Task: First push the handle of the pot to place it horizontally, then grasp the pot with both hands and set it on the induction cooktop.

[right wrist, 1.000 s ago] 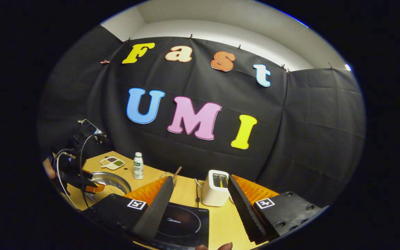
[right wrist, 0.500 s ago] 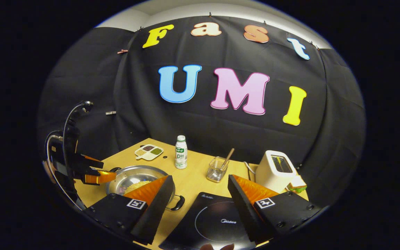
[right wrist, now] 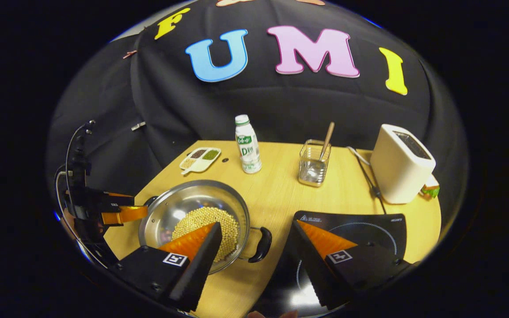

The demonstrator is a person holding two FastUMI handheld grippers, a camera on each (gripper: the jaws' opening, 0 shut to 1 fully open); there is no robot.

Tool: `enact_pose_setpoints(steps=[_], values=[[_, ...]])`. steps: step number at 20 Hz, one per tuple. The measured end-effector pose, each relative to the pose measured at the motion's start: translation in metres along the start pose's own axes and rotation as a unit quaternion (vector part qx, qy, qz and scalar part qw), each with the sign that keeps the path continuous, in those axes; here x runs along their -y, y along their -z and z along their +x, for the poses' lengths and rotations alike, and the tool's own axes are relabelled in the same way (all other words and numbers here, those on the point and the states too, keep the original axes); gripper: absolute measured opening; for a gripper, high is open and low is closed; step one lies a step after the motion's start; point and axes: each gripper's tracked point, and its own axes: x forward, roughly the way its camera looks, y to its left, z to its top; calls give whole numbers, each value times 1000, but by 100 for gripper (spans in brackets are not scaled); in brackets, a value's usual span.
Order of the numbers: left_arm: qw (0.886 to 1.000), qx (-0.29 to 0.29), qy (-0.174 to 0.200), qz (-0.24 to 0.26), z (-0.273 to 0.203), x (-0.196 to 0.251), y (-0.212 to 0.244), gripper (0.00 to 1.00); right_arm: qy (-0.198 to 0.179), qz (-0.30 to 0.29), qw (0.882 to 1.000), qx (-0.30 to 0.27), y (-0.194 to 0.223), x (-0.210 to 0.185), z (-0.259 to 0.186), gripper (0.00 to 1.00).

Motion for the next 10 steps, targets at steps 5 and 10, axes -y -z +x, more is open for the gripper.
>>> enact_pose_setpoints(steps=[5,10], values=[[999,-29,15,7,41,-1,9,95,-7,9,999,-53,24,-10,34,96],[999,-41,6,18,64,-9,12,88,18,15,995,-102,52,-7,61,96]])
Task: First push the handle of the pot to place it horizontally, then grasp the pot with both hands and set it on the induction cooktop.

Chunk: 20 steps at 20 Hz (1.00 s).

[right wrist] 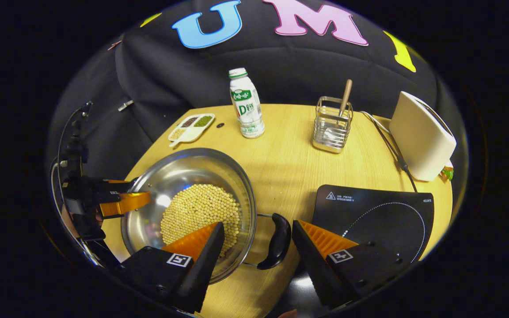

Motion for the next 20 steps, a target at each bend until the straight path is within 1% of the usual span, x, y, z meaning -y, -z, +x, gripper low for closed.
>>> enact_pose_setpoints(steps=[1,2,3,5,6,7,8,9,11,13,14,15,16,17,18,19,20], values=[[1000,-2,-3,2,3,-3,1,87,6,1,1000,-8,4,2,7,95],[1000,-4,-5,3,6,-4,2,83,10,2,1000,-18,8,3,12,91],[1000,-6,-5,3,8,-5,3,82,12,6,1000,-28,12,3,16,87],[1000,-7,0,3,11,-3,4,77,12,20,999,-28,9,3,21,83],[1000,-8,3,2,12,-2,4,75,13,31,999,-31,7,3,22,83],[1000,-8,4,1,13,-2,6,77,24,38,999,-31,6,8,25,85],[1000,-9,6,1,14,-3,6,72,29,46,998,-35,6,11,25,77],[1000,-10,8,-1,13,-3,9,72,37,51,997,-33,6,17,31,81],[1000,-8,9,-11,13,-3,12,72,41,54,997,-32,7,15,30,64],[1000,-8,7,-11,14,-3,13,71,40,50,998,-27,4,15,33,62],[1000,-6,8,-10,13,-3,12,70,41,48,998,-24,3,14,32,57],[1000,-2,10,-11,13,-2,10,69,43,47,998,-21,3,15,33,59],[1000,0,12,-12,12,-2,10,65,43,45,998,-21,3,14,29,53],[1000,1,12,-13,12,-3,10,64,44,46,998,-21,4,13,30,56],[1000,2,11,-16,11,-2,9,62,44,44,998,-26,5,12,30,53],[1000,-1,11,-19,10,-2,11,60,44,42,998,-26,6,11,29,53],[1000,1,10,-24,8,-2,10,62,43,42,998,-25,5,9,26,53]])
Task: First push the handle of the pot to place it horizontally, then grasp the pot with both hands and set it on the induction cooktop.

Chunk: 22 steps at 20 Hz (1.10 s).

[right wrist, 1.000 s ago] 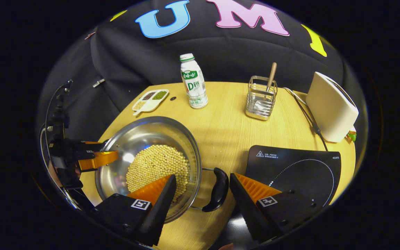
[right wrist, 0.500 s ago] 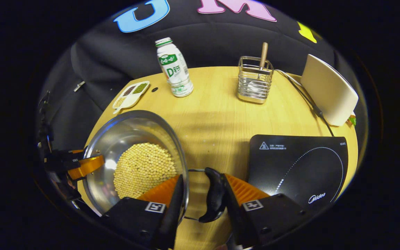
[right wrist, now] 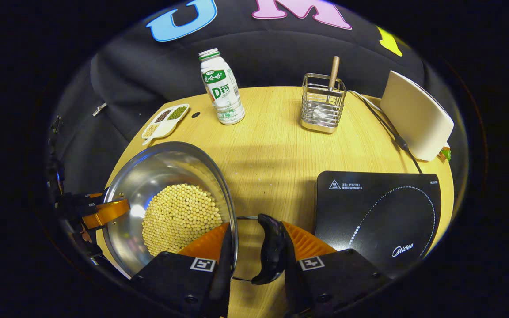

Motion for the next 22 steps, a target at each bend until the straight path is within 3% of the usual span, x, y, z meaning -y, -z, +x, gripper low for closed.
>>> enact_pose_setpoints(steps=[3,10,14,15,17,22], values=[[1000,10,-6,3,-22,0,-2,57,-7,-2,1000,8,-2,-3,-20,53],[1000,10,-9,17,-69,29,-17,57,-10,11,1000,12,-10,15,-69,53],[999,20,3,29,-87,64,-29,59,-1,15,1000,25,-14,46,-102,53],[999,22,8,31,-90,74,-31,59,3,19,999,28,-14,55,-109,48],[999,25,15,37,-95,95,-37,59,9,23,999,34,-15,74,-123,53],[998,24,36,46,-99,149,-44,59,25,35,998,41,-13,124,-149,53]])
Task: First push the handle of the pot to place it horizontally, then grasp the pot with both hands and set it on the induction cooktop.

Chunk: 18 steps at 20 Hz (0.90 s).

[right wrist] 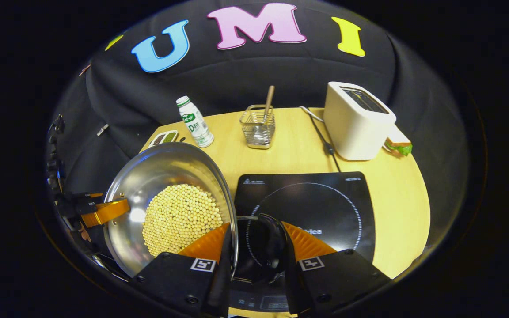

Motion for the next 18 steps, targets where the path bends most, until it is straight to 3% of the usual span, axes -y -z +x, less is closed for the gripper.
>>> enact_pose_setpoints(steps=[3,5,6,8,18], values=[[1000,-1,12,4,3,30,-5,59,10,6,1000,4,0,30,-12,48],[1000,-2,18,7,7,48,-8,57,16,11,1000,4,1,49,-18,53],[1000,-3,22,9,9,57,-9,57,18,13,1000,4,2,57,-20,48],[1000,-4,28,12,12,75,-12,59,24,16,1000,4,2,75,-25,53],[998,-15,47,30,33,145,-27,57,39,35,999,-3,3,148,-29,53]])
